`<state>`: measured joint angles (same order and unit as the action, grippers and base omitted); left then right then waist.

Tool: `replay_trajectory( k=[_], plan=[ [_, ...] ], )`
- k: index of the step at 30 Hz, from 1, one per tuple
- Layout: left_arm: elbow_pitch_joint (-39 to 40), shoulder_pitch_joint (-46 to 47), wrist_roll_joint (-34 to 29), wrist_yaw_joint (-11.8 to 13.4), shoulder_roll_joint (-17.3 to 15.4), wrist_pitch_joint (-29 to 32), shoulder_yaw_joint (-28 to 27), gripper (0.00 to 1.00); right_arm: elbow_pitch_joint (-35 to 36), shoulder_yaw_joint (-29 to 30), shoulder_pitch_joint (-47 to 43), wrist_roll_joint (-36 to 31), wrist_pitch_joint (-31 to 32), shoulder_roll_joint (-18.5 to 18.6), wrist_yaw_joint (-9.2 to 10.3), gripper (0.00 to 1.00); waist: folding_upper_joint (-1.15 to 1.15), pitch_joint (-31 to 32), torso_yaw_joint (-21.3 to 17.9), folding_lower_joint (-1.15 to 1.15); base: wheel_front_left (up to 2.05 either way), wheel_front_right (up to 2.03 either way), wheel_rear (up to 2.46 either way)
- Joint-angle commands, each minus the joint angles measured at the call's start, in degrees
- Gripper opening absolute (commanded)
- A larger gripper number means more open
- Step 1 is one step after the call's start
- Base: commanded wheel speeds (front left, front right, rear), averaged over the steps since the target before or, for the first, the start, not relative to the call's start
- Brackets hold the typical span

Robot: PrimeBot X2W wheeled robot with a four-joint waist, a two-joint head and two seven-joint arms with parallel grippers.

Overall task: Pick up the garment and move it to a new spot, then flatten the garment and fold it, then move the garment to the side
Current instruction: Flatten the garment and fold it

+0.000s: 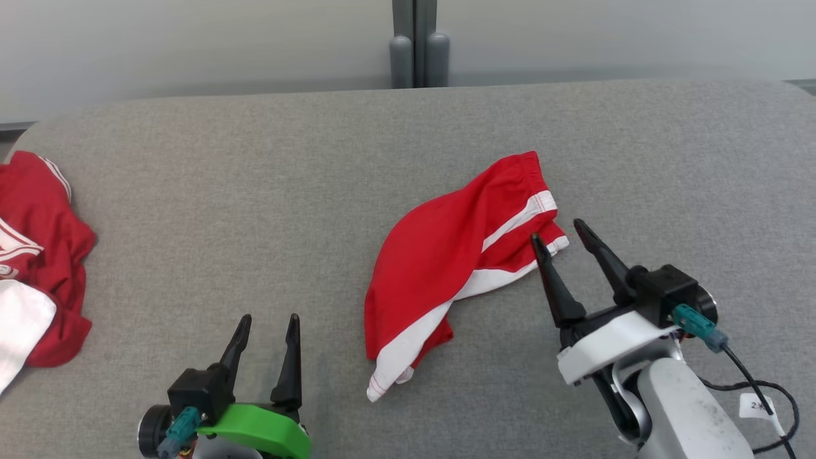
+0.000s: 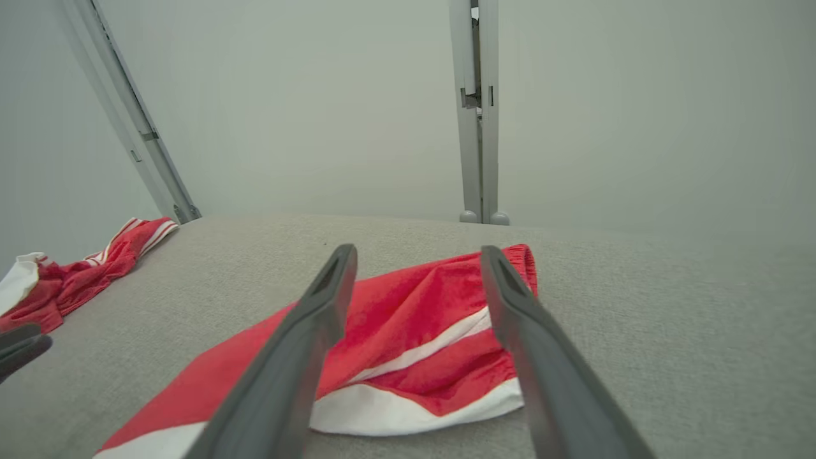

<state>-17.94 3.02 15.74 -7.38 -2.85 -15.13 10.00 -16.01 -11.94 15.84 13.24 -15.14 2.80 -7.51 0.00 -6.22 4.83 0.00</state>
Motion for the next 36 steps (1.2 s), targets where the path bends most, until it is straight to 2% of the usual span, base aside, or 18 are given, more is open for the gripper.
replay_trajectory(
  k=[1, 8, 15, 24, 30, 31, 32, 36],
  plan=[
    [0.4, 1.0, 0.5, -0.2, -0.1, 0.0, 0.4, 1.0, 0.3, 1.2, -1.3, -1.3, 0.0, 0.2, 0.04, 1.0, 0.0, -0.2, -0.6, 0.0, 0.0, 0.0, 0.0],
    [0.8, 1.6, 0.8, -0.2, -0.1, 0.0, 1.8, 1.0, -0.6, 5.0, -4.5, -4.0, 0.0, 0.2, 0.05, 1.0, 0.0, -0.9, -1.7, 0.0, 0.0, 0.0, 0.0],
    [1.0, 3.4, 0.5, -0.2, -0.2, 0.0, 2.5, 1.0, -5.2, 6.5, 1.3, -7.6, 0.0, 0.2, 0.05, 1.0, 0.0, -4.2, -0.1, 0.0, 0.0, 0.0, 0.0],
    [0.8, 6.0, 1.6, -0.2, -0.1, 0.0, 3.4, 1.0, -17.5, 10.7, 14.5, -13.6, 0.0, 0.2, 0.05, 1.0, 0.0, -9.2, 4.7, 0.0, 0.0, 0.0, 0.0],
    [0.4, 6.8, 2.1, -0.2, -0.1, 0.0, 3.5, 1.0, -27.3, 12.2, 19.9, -13.9, 0.0, 0.2, 0.05, 1.0, 0.0, -10.5, 6.9, 0.0, 0.0, 0.0, 0.0],
    [0.4, 6.8, 2.2, -0.2, -0.1, 0.0, 3.5, 1.0, -28.2, 12.3, 20.3, -13.3, 0.0, 0.2, 0.05, 0.48, 0.0, -10.6, 7.1, 0.0, 0.0, 0.0, 0.0],
    [0.4, 6.8, 2.3, -0.2, -0.1, 0.0, 3.5, 1.0, -28.5, 12.1, 20.6, -13.0, 0.0, 0.2, 0.05, 0.0, 0.0, -10.6, 7.2, 0.0, 0.0, 0.0, 0.0],
    [0.4, 5.9, 2.2, -0.2, -0.1, 0.0, 2.5, 1.0, -25.4, 11.5, 19.5, -10.2, 0.0, 0.3, 0.05, 0.0, 0.0, -9.7, 6.6, 0.0, 0.0, 0.0, 0.0]
  ],
)
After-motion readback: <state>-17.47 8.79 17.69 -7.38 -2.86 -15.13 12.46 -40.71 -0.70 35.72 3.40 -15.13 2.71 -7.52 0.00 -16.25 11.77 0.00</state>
